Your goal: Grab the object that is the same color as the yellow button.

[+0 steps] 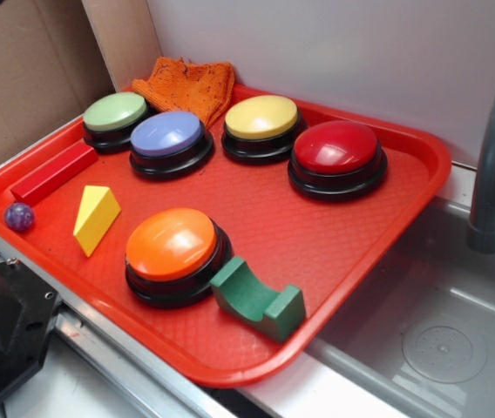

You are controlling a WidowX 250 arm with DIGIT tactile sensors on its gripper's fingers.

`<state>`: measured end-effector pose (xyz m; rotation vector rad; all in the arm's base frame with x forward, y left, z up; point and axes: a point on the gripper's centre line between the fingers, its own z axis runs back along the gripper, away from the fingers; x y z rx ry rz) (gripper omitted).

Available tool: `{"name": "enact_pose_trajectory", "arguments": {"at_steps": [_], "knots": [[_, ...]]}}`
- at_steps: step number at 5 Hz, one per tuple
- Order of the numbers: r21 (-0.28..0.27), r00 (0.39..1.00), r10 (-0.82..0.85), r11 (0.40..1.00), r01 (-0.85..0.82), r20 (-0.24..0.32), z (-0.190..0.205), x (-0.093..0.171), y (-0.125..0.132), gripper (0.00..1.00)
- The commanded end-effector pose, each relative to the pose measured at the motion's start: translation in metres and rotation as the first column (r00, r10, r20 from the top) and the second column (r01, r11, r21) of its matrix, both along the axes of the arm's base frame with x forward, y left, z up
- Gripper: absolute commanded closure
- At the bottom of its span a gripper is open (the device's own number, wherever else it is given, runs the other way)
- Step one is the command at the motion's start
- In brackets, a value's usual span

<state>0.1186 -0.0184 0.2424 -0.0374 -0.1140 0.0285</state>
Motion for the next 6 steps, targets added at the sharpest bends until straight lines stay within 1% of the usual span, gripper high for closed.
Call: {"name": "enact_pose_trajectory", "arguments": {"at_steps": [1,2,3,4,5,6], "knots": [[0.000,1.000,0.000,1.000,0.000,0.000,0.000,0.000,0.000,0.00],[-0.034,0.996,0.094,0.995,-0.093,0.008,-0.018,0.009,0.010,0.00],[-0.077,0.980,0.193,0.979,-0.189,0.048,-0.039,0.015,0.020,0.00],[-0.097,0.937,0.344,0.936,-0.338,0.055,-0.067,0.016,0.033,0.00],[-0.095,0.892,0.451,0.890,-0.445,0.042,-0.094,0.022,0.043,0.00],[-0.079,0.844,0.535,0.843,-0.531,0.030,-0.120,0.029,0.050,0.00]]}}
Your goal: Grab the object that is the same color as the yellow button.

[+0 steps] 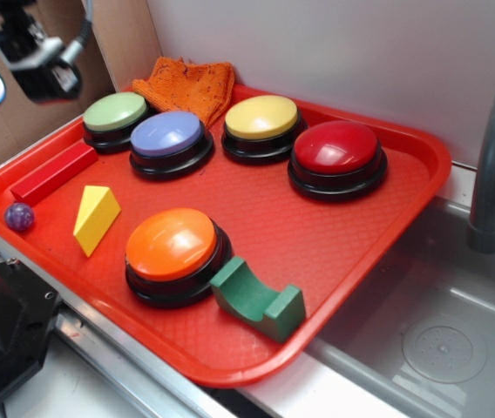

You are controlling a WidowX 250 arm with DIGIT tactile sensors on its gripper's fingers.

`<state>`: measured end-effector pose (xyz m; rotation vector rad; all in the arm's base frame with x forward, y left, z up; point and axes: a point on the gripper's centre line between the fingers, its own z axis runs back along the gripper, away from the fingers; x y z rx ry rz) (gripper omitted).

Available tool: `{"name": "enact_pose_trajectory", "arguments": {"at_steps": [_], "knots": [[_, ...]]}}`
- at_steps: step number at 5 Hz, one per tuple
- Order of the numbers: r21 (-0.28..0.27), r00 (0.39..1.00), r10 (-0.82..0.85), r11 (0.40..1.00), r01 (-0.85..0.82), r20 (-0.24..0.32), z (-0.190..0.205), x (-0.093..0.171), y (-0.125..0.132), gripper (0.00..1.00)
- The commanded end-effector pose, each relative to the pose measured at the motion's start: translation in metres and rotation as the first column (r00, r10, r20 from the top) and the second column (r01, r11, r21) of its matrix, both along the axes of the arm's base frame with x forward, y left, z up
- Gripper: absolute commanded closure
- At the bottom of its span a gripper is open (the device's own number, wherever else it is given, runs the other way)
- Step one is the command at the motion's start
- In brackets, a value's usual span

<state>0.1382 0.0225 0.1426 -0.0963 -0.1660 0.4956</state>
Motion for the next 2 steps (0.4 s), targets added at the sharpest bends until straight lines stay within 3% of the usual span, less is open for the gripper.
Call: {"name": "enact_pose_trajectory", "arguments": {"at_steps": [1,2], "knots": [[0.025,0.979,0.202,0.979,-0.202,-0.003,-0.049,0.016,0.016,0.00],[0.031,0.966,0.259,0.965,-0.259,0.007,-0.071,0.021,0.018,0.00]]}}
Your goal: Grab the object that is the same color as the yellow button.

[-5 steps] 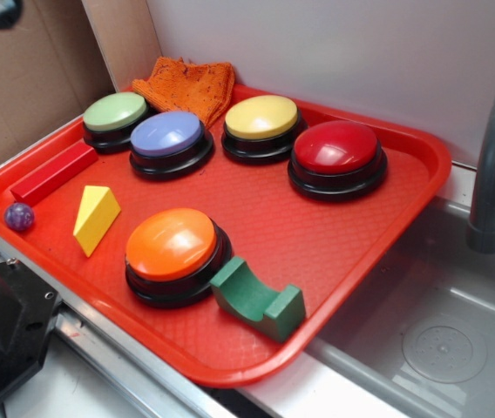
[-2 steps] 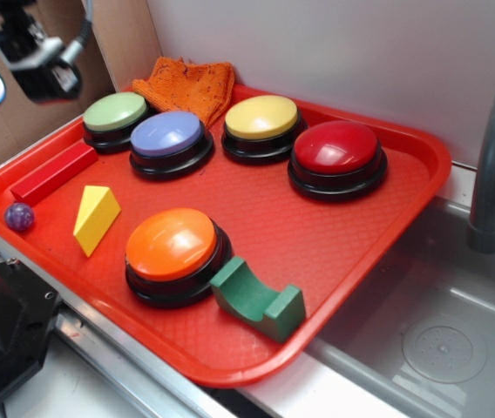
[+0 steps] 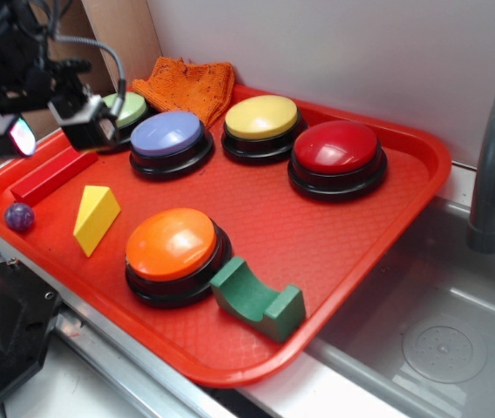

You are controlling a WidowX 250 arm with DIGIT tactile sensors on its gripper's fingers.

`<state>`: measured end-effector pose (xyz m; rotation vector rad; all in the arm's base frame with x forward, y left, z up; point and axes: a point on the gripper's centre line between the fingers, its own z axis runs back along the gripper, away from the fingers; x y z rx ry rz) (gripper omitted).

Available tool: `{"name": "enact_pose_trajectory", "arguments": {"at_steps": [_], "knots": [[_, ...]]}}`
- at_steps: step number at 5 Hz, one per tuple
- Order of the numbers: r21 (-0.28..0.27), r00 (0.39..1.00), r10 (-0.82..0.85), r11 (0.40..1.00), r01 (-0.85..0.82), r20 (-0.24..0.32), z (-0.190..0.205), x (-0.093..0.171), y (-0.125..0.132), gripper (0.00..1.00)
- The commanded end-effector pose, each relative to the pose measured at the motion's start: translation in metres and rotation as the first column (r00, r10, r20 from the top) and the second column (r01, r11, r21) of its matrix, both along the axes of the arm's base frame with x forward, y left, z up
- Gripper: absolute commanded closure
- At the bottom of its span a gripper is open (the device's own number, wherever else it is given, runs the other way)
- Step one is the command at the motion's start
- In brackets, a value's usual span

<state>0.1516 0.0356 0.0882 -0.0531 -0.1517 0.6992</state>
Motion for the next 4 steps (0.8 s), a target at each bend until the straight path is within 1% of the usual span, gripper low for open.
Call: {"name": "enact_pose_trajectory", "arguments": {"at_steps": [1,2,3,4], "knots": [[0.030,0.996,0.087,0.996,-0.088,0.027,-0.032,0.010,0.009,0.00],[0.017,0.996,0.086,0.996,-0.086,0.033,-0.045,0.012,0.010,0.00],[-0.010,0.997,0.064,0.998,-0.063,0.031,-0.063,0.019,0.009,0.00],[0.002,0.998,0.063,0.998,-0.063,0.022,-0.071,0.023,0.009,0.02]]}}
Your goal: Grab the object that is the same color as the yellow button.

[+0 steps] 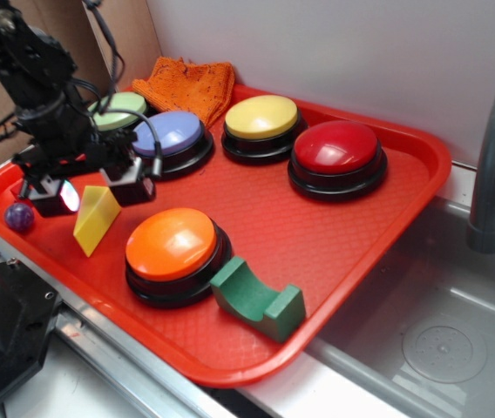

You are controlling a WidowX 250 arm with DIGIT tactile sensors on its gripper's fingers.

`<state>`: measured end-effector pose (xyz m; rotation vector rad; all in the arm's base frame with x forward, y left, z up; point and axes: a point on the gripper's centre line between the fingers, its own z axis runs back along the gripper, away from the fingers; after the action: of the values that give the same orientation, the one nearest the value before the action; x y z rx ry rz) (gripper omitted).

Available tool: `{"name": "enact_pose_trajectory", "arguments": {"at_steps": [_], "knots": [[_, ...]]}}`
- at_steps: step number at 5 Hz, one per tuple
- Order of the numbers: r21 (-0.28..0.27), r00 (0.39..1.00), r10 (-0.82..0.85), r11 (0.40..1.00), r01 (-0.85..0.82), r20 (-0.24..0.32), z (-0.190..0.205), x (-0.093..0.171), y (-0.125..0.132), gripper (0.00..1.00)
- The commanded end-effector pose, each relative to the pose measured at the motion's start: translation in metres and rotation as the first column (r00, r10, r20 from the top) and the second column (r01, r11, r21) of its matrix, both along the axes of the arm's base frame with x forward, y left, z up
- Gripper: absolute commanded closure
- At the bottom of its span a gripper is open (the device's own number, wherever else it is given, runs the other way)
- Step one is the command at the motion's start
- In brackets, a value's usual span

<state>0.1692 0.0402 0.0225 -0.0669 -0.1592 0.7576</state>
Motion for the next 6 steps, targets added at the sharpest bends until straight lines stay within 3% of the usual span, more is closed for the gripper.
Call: {"name": "enact_pose_trajectory", "arguments": {"at_steps": [1,3,4,6], "knots": [[0.013,1.000,0.000,1.000,-0.001,0.010,-0.010,0.006,0.005,1.00],[0.040,0.999,-0.054,0.998,0.054,0.003,0.010,0.013,0.002,1.00],[0.041,0.993,-0.117,0.992,0.117,-0.007,0.044,0.023,0.000,1.00],[-0.035,0.958,-0.287,0.957,0.287,0.005,0.122,0.058,-0.020,1.00]]}}
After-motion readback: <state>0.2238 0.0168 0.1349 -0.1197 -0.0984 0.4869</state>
